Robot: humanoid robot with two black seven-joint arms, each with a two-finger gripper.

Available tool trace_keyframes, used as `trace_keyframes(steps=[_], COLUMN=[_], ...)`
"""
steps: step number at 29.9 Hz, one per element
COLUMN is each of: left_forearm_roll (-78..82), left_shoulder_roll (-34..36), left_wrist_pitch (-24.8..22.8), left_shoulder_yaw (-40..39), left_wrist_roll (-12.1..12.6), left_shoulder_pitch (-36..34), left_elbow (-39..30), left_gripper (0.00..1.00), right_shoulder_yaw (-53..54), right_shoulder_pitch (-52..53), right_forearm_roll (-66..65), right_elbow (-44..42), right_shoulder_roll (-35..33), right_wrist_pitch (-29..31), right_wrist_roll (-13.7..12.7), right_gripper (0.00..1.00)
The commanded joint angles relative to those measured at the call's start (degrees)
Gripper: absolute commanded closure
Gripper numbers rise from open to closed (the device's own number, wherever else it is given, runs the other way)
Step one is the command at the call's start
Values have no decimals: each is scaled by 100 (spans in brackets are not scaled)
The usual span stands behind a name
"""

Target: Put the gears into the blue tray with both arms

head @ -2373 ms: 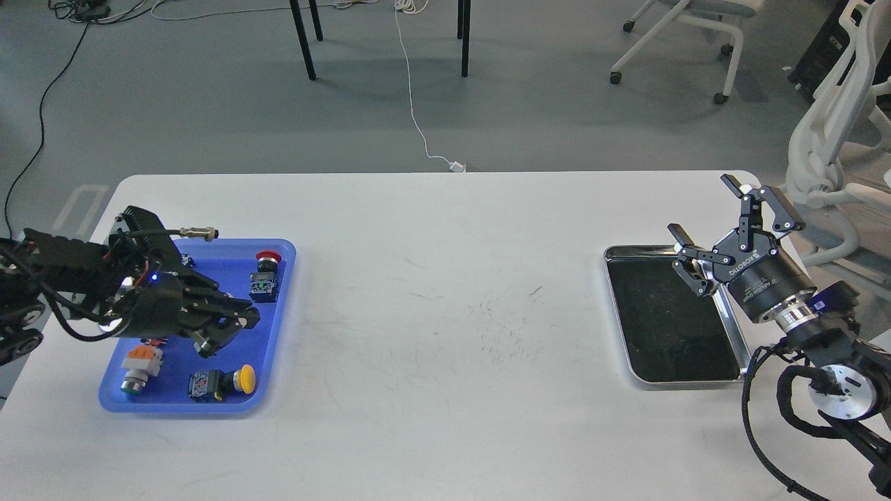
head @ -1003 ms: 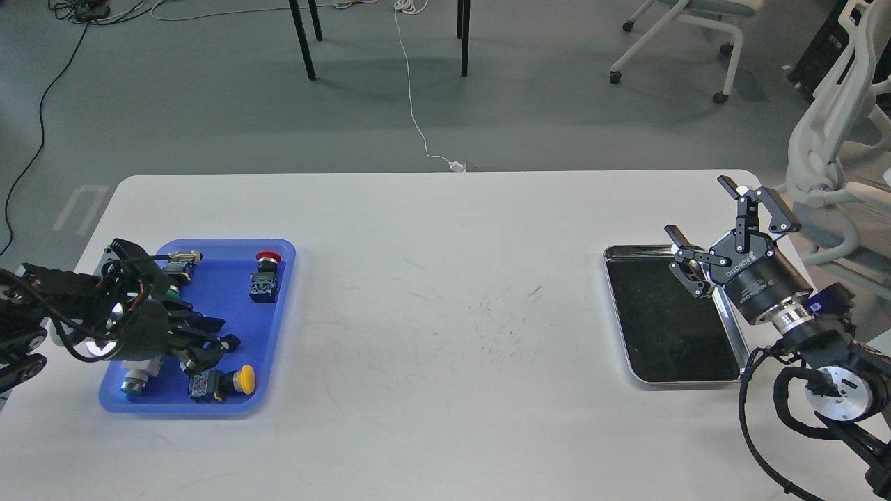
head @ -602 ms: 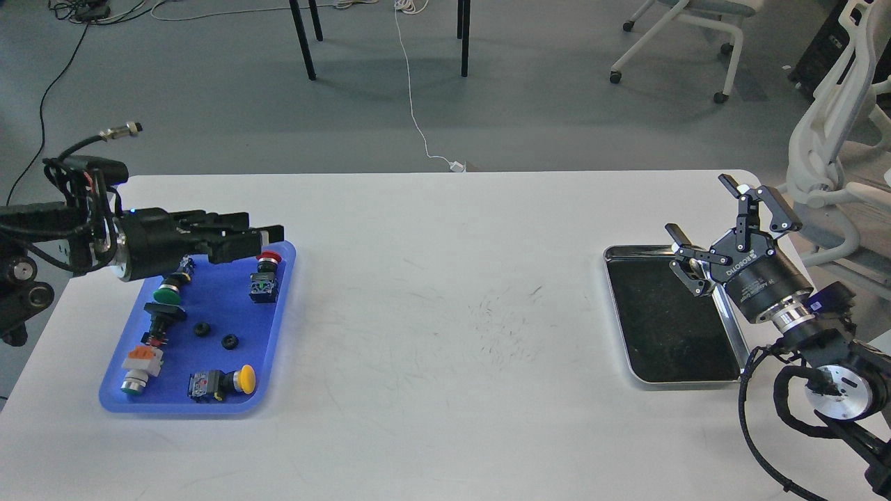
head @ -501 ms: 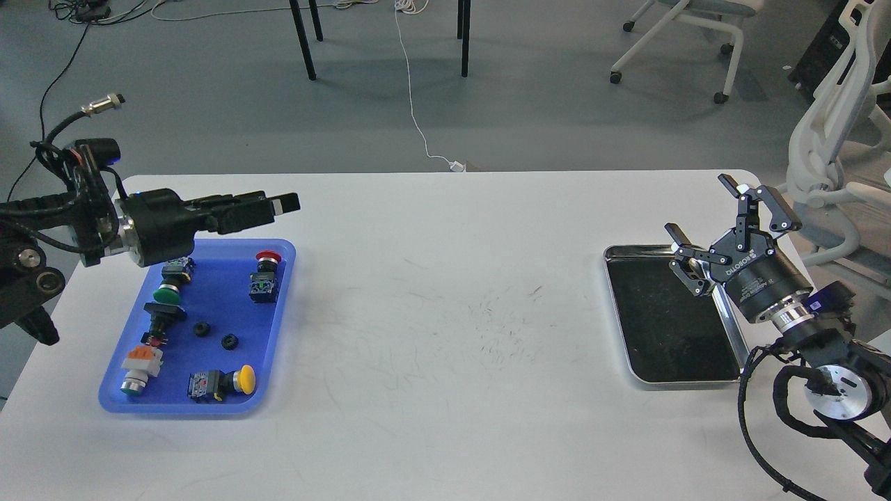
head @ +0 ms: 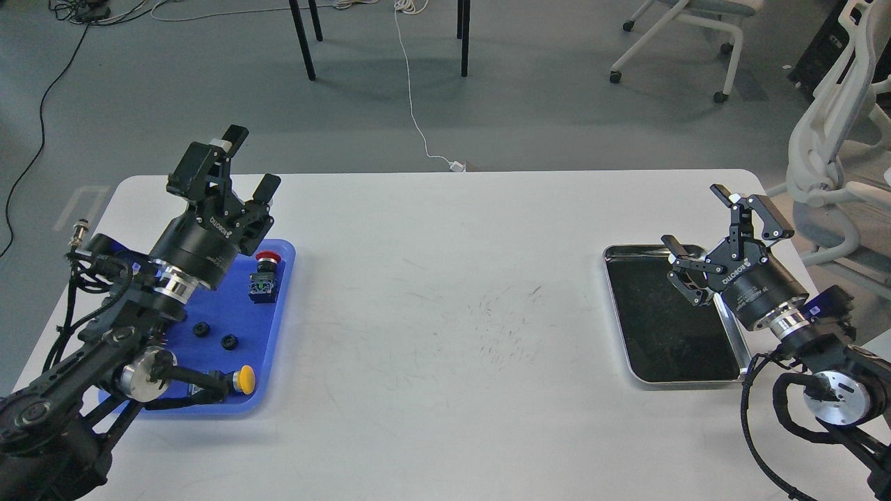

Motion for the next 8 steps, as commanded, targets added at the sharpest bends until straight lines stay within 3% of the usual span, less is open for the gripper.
trace_keyframes(steps=[1, 8], left_forearm_roll=[-9, -9], left_shoulder_roll=[-218, -394], left_wrist_pitch=[-432, -565], left_shoulder_yaw=[-336, -424], left_wrist_roll=[237, 457], left_shoulder_pitch=[314, 420], left_elbow=[59, 138], left_gripper=[2, 2], right_shoulder_yaw=[41, -38], right_shoulder_pitch=[20, -6], right_forearm_roll=[16, 25], right_elbow=[-4, 49], right_shoulder_roll=[118, 127], right_wrist_pitch=[-16, 36], right_wrist_roll=[0, 0], right_gripper=[1, 1])
